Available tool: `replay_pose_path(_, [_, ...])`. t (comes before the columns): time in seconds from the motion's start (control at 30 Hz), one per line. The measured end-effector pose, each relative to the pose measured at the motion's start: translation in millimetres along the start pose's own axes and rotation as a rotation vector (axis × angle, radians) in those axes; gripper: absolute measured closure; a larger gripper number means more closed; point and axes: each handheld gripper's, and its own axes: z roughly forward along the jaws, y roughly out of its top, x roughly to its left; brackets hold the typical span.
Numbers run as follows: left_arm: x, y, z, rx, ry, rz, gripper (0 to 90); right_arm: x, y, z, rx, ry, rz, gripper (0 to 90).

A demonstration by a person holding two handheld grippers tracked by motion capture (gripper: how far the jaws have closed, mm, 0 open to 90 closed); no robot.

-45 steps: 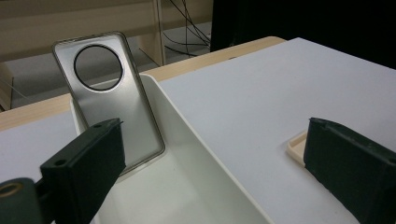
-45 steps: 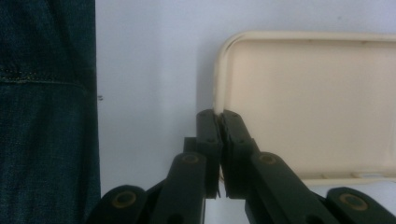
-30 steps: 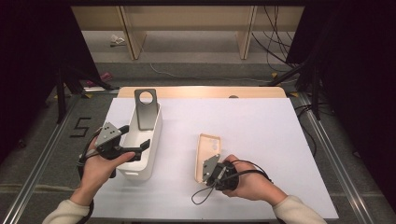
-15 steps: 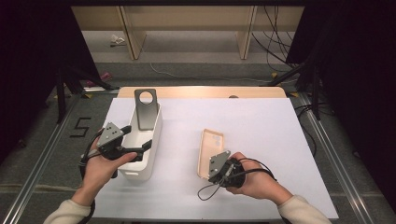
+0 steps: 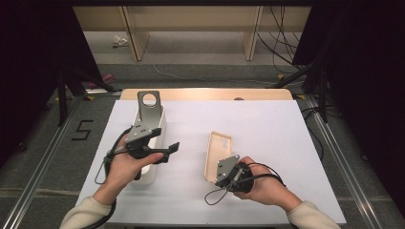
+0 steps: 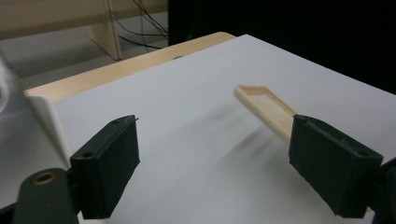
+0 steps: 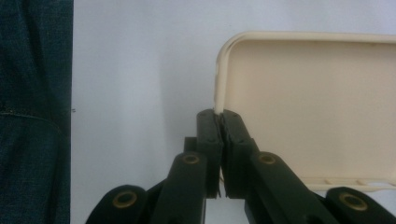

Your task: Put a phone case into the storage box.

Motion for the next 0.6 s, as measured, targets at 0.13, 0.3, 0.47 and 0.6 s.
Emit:
replay_pose_path(0.13, [-13.4,13.2,21.4,0.03,-0.026,0.025,16.8,-0.1,-0.6,-1.5,-0.003,-0.005,-0.002,87.9])
replay_pose_path(0.3, [-23.0,28.5,41.9,0.068,-0.032,0.047,18.7,0.9,-0.8,-4.3,-0.01,-0.01,0.003,87.9])
replay_pose_path(0.47, [-23.7,33.7,57.6,0.11,-0.025,0.028,22.2,1.4,0.1,-5.4,-0.008,-0.013,0.004,87.9])
replay_pose_path(0.6, [-24.9,33.6,68.5,0.146,-0.031,0.017,23.8,2.0,1.2,-5.2,-0.015,-0.016,0.0,87.9])
